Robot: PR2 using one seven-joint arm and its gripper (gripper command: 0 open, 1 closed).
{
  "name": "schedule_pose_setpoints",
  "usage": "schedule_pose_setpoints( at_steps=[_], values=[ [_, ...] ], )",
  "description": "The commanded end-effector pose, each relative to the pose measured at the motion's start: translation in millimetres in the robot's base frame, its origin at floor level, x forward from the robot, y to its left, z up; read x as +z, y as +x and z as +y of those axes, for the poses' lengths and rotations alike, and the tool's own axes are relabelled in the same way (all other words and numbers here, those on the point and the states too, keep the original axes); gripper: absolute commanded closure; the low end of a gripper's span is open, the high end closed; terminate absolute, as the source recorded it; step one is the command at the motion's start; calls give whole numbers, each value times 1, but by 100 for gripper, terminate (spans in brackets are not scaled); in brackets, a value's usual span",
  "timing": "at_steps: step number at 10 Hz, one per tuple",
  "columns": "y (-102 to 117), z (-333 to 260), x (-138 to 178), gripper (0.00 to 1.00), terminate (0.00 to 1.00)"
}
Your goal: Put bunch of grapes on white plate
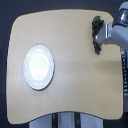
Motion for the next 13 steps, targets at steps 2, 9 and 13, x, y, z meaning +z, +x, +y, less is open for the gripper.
schedule_pose_setpoints(
  at_steps=[2, 9, 13],
  values=[
    [42, 39, -42, 0, 0],
    [105, 38, -108, 0, 0],
    [125, 37, -134, 0, 0]
  ],
)
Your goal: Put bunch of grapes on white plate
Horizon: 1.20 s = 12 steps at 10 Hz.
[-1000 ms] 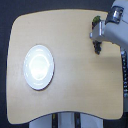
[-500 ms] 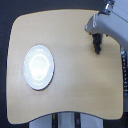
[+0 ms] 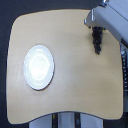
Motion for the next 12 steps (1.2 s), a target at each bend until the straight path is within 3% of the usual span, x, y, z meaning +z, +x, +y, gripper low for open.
schedule_pose_setpoints(
  at_steps=[1, 5, 12],
  values=[
    [28, -2, -36, 0, 0],
    [20, -12, -61, 0, 0],
    [26, -6, -80, 0, 0]
  ],
)
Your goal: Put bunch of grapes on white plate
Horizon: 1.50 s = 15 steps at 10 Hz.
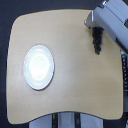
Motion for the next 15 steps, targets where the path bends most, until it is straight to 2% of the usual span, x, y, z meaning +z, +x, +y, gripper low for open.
schedule_pose_setpoints(
  at_steps=[1, 3, 4, 15],
  values=[
    [4, 0, -14, 0, 0],
    [0, 0, -12, 0, 0],
    [1, 3, -10, 100, 0],
    [6, -3, 6, 100, 0]
  ],
)
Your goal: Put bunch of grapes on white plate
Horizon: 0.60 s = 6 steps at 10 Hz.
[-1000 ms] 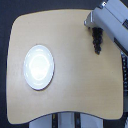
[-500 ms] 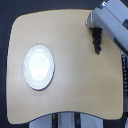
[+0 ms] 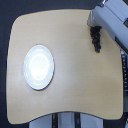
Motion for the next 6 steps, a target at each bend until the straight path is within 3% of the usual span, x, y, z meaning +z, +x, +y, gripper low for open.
schedule_pose_setpoints(
  at_steps=[1, 4, 6],
  values=[
    [3, -8, 7, 100, 0],
    [5, -14, 16, 100, 0],
    [5, -12, 48, 100, 0]
  ],
)
